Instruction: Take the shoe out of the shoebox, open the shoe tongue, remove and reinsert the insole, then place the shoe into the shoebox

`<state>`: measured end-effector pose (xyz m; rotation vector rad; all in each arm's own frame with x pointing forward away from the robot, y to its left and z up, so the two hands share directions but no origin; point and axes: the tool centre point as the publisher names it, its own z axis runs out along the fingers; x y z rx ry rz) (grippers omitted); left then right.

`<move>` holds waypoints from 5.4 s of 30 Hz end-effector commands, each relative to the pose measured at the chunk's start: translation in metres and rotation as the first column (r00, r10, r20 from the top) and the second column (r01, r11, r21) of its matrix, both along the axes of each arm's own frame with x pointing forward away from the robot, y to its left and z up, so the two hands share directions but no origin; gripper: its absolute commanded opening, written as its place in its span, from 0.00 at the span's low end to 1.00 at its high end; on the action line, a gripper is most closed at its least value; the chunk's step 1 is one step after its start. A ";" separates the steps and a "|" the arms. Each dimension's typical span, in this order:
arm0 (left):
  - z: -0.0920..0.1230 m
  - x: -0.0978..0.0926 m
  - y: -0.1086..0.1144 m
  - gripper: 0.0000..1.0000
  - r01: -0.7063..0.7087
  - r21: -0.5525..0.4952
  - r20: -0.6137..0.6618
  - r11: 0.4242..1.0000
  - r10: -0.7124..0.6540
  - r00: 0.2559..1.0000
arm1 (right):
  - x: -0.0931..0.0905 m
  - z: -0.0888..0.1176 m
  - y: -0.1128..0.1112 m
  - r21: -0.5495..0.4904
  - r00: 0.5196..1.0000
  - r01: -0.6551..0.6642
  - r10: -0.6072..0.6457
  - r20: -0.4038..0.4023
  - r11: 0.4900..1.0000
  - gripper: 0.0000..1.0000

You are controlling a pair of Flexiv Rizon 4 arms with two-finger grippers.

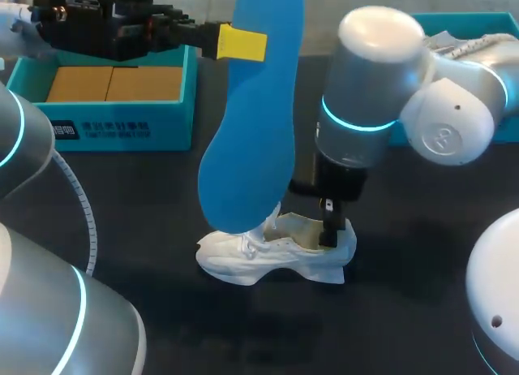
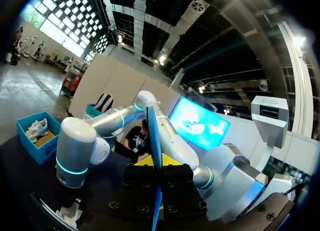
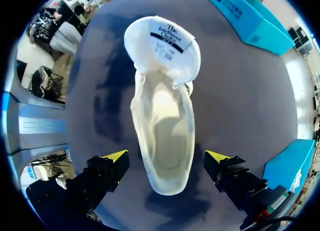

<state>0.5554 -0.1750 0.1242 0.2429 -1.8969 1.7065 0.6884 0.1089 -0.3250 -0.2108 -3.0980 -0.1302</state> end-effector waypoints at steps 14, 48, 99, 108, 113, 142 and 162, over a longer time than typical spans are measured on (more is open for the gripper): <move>0.000 0.001 -0.001 0.00 0.002 0.002 0.000 1.000 -0.002 1.000 | 0.035 -0.010 0.026 -0.027 0.999 -0.048 0.049 0.016 0.998 1.00; 0.000 0.001 -0.001 0.00 0.002 0.002 0.000 1.000 -0.002 1.000 | 0.039 -0.069 0.037 0.028 0.999 -0.039 0.040 -0.037 0.999 0.68; 0.000 0.001 -0.001 0.00 0.002 0.002 0.000 1.000 -0.002 1.000 | -0.006 -0.031 0.029 0.065 0.873 0.479 -0.468 -0.139 0.875 0.00; 0.000 0.001 -0.001 0.00 0.002 0.002 0.000 1.000 -0.002 1.000 | -0.022 -0.030 0.040 0.051 0.712 0.699 -0.688 -0.141 0.713 0.00; 0.000 0.001 -0.001 0.00 0.002 0.002 0.000 1.000 -0.002 1.000 | -0.027 -0.027 0.046 0.033 0.623 0.780 -0.770 -0.138 0.625 0.00; 0.000 0.001 -0.001 0.00 0.002 0.002 0.000 1.000 -0.002 1.000 | -0.041 -0.055 0.047 0.047 0.305 0.952 -0.946 -0.109 0.301 0.00; 0.000 0.001 -0.001 0.00 0.002 0.002 0.000 1.000 -0.002 1.000 | -0.041 -0.066 0.035 0.082 0.208 0.976 -0.974 -0.092 0.201 0.00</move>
